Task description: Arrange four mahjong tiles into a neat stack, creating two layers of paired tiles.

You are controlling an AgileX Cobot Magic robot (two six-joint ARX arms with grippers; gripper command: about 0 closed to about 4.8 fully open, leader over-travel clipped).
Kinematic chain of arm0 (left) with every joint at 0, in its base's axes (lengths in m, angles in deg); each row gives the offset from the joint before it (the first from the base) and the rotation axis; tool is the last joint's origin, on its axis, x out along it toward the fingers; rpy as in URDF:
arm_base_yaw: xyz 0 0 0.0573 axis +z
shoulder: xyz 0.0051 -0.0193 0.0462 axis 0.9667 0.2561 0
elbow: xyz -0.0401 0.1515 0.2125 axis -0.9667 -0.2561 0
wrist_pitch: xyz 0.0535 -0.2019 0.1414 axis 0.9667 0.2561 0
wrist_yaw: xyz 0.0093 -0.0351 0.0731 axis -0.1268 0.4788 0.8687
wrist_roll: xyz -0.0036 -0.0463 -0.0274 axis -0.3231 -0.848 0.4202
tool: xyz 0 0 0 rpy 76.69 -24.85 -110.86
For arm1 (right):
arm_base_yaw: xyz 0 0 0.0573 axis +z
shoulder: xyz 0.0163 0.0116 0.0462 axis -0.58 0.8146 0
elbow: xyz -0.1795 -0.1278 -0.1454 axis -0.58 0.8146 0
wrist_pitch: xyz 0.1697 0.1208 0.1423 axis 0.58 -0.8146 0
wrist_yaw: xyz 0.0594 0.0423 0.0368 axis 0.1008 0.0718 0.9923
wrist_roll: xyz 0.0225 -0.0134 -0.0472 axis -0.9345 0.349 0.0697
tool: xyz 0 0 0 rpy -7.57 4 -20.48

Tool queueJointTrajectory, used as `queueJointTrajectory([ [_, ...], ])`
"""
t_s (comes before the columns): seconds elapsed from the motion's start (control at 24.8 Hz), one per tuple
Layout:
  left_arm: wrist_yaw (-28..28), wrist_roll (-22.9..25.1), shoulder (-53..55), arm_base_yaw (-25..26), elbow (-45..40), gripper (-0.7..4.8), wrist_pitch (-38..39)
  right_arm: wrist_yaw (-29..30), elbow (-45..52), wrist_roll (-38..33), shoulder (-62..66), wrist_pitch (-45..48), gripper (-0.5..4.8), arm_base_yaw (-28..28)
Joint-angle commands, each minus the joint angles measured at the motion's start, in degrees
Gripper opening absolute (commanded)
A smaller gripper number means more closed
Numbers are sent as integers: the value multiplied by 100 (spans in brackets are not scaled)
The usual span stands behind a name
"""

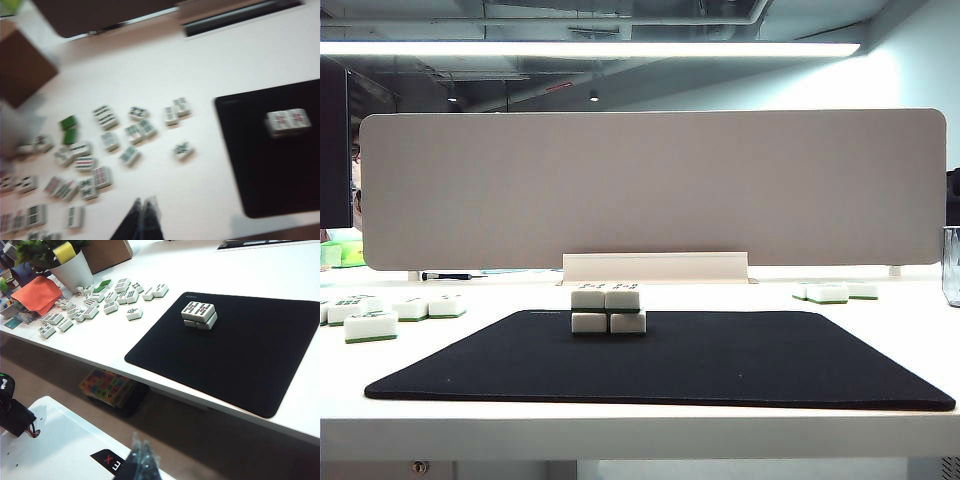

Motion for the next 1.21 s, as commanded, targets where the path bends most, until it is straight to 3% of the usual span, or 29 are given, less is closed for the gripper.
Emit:
queueJointTrajectory([
  [0.04,527,-57,-435,0,-664,-6,-234,11,-22,15,-66,55,-1,2],
  [0.28,1342,-63,-920,0,-1805,-6,-682,11,-22,17,-66,52,-1,2],
  [0.36,1690,-426,-1091,0,-2291,-6,-699,11,-22,15,-66,55,-1,2],
  [0.65,1180,-603,-1115,-2,-2771,-6,-616,11,-22,15,-66,55,-1,2],
  [0.77,1231,-881,-1117,0,-2892,-6,-855,11,-22,17,-66,55,-1,2],
  [1.01,2579,-894,-1115,0,-4024,-6,-2752,11,-22,17,-66,55,-1,2],
  [1.21,2736,-909,-1106,0,-4957,-6,-3932,11,-22,17,-66,55,-1,2],
])
